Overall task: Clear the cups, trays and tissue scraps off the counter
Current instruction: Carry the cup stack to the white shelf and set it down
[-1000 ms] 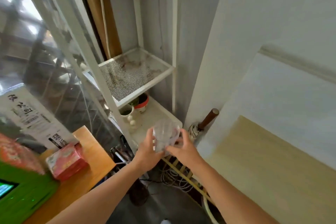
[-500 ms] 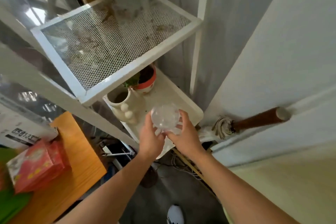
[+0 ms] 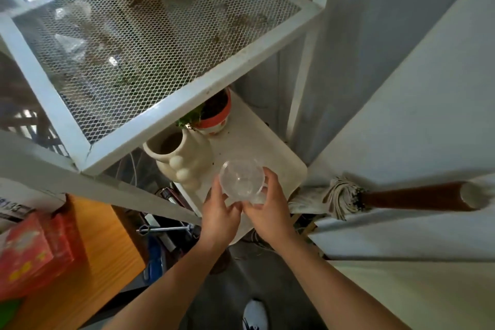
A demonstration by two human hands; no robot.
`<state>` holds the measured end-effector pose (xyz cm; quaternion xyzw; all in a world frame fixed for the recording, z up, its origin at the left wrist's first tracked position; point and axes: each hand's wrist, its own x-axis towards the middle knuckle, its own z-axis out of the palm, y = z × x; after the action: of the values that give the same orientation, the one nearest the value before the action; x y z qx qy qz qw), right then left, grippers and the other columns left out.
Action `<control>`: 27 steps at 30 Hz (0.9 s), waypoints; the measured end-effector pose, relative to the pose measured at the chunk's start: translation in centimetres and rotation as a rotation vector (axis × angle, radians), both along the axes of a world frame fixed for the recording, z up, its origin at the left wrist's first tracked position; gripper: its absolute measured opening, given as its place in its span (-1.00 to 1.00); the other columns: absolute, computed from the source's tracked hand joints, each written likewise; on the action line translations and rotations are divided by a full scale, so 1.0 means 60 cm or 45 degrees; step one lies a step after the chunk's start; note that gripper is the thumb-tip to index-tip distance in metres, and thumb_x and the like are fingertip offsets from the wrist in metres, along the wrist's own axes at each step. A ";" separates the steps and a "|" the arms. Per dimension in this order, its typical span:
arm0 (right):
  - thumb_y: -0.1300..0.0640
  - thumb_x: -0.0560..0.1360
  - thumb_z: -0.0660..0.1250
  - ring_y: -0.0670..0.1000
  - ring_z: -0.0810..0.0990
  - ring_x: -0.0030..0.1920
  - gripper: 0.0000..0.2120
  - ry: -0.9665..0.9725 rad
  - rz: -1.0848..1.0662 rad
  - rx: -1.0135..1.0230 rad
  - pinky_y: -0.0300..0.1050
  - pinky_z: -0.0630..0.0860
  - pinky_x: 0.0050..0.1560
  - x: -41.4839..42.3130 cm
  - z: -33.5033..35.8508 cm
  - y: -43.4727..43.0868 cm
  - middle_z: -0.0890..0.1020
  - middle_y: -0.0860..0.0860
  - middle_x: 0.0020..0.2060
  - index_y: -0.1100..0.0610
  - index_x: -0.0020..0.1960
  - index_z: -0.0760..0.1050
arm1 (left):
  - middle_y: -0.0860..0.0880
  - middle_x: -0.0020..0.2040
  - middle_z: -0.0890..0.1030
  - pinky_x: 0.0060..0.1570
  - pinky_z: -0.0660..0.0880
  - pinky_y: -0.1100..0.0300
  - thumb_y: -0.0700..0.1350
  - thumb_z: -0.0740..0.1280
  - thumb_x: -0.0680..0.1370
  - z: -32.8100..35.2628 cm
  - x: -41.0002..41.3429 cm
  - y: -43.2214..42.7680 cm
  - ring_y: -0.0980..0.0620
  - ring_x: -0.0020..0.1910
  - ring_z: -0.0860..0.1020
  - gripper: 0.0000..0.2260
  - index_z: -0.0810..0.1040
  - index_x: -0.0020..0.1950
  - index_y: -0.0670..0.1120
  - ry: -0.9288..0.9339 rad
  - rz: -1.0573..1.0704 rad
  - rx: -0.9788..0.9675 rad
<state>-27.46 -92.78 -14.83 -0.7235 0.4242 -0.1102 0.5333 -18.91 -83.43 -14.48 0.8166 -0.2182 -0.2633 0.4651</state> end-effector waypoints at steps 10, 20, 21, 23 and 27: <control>0.10 0.43 0.50 0.00 0.50 0.19 -0.23 0.135 0.006 -0.019 -0.05 0.53 0.20 -0.027 0.008 0.000 0.42 -0.01 0.28 -0.03 0.51 0.17 | -0.11 0.30 0.47 0.16 0.53 0.09 -0.16 0.44 0.49 0.025 -0.006 0.020 0.00 0.10 0.52 -0.42 0.30 0.46 -0.03 0.046 -0.035 0.349; 0.02 0.53 0.37 0.04 0.59 0.04 -0.71 0.380 0.211 -0.214 -0.10 0.52 0.06 -0.075 0.171 0.045 0.63 0.07 0.07 0.15 0.18 0.54 | -0.08 0.03 0.58 -0.09 0.45 0.15 -0.06 0.38 0.53 0.192 -0.026 0.085 -0.01 -0.06 0.53 -0.72 0.48 0.21 -0.07 -0.151 -0.283 0.430; 0.01 0.53 0.36 0.05 0.59 0.04 -0.71 0.388 0.228 -0.232 -0.06 0.55 0.07 -0.081 0.198 0.061 0.62 0.06 0.05 0.14 0.17 0.54 | -0.07 0.04 0.57 -0.12 0.43 0.16 -0.03 0.37 0.53 0.215 -0.030 0.097 0.00 -0.08 0.53 -0.73 0.47 0.20 -0.05 -0.168 -0.320 0.434; -0.03 0.52 0.35 0.05 0.58 0.04 -0.70 0.415 0.253 -0.255 -0.01 0.57 0.05 -0.093 0.250 0.101 0.60 0.03 0.01 0.10 0.17 0.53 | -0.04 0.07 0.56 -0.12 0.42 0.19 0.01 0.34 0.54 0.261 -0.041 0.131 0.02 -0.07 0.52 -0.74 0.45 0.18 -0.02 -0.215 -0.386 0.466; -0.10 0.52 0.31 -0.03 0.52 -0.01 -0.67 0.431 0.324 -0.380 -0.14 0.46 -0.01 -0.118 0.335 0.196 0.59 -0.03 0.04 0.03 0.21 0.50 | -0.04 0.07 0.55 -0.02 0.49 0.12 0.02 0.30 0.54 0.339 -0.060 0.227 -0.04 0.03 0.55 -0.73 0.48 0.19 -0.04 -0.364 -0.448 0.468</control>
<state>-34.54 -81.00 5.28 -0.8500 0.3918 0.0190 0.3516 -22.51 -69.80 5.86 0.8655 -0.3684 -0.2572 0.2213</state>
